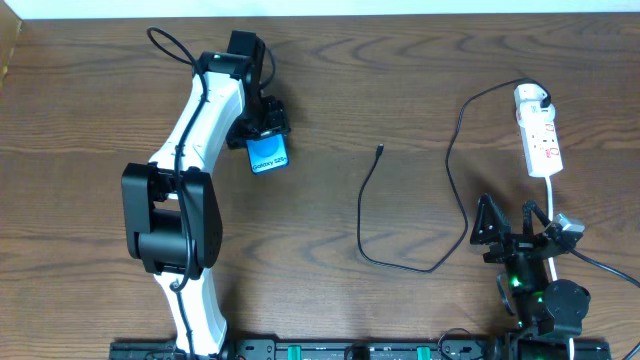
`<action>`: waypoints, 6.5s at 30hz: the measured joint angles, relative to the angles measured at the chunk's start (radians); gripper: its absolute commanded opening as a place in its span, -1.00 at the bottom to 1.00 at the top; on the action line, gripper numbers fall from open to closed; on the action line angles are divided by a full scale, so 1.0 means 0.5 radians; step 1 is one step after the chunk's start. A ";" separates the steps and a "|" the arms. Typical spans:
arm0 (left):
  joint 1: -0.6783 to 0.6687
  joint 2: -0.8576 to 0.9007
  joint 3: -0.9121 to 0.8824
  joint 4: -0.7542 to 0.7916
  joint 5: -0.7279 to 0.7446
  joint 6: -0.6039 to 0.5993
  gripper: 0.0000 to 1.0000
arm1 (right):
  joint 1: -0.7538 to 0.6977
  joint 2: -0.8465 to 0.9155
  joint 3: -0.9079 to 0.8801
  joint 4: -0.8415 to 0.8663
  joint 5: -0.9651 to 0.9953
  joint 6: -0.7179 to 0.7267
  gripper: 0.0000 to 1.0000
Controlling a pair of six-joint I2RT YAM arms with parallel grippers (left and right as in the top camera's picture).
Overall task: Plug charger to phone and switch on socket
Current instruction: 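Lift the phone with the left gripper and tilt it upright, then move the right gripper toward the phone held by the left gripper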
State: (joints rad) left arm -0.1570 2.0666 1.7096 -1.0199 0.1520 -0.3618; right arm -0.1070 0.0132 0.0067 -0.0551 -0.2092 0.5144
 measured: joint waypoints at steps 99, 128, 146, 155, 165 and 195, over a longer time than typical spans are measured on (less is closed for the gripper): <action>0.000 0.000 0.000 -0.086 1.788 -1.538 0.46 | 0.000 0.000 0.000 0.001 0.001 -0.001 0.98; 0.000 0.000 0.000 -0.086 1.794 -1.545 0.47 | 0.000 1.265 0.924 -0.318 -0.414 -0.155 0.98; 0.000 0.000 0.000 -0.085 1.794 -1.559 0.47 | 0.000 2.536 2.274 -1.392 -0.465 -0.715 0.98; 0.000 0.000 0.000 -0.074 1.781 -1.573 0.47 | 0.111 2.589 2.280 -0.980 -0.729 -0.671 0.80; 0.000 0.000 0.000 -0.051 1.566 -1.603 0.47 | 0.648 2.725 2.286 -0.587 -0.549 -0.270 0.69; -0.008 0.000 0.000 -0.008 1.515 -1.627 0.47 | 1.270 3.307 2.506 -0.488 -0.304 0.229 0.15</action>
State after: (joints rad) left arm -0.1612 2.0666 1.7096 -1.0241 0.9096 -1.1751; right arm 0.5278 1.6665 1.2594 -0.2993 -0.3611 0.6289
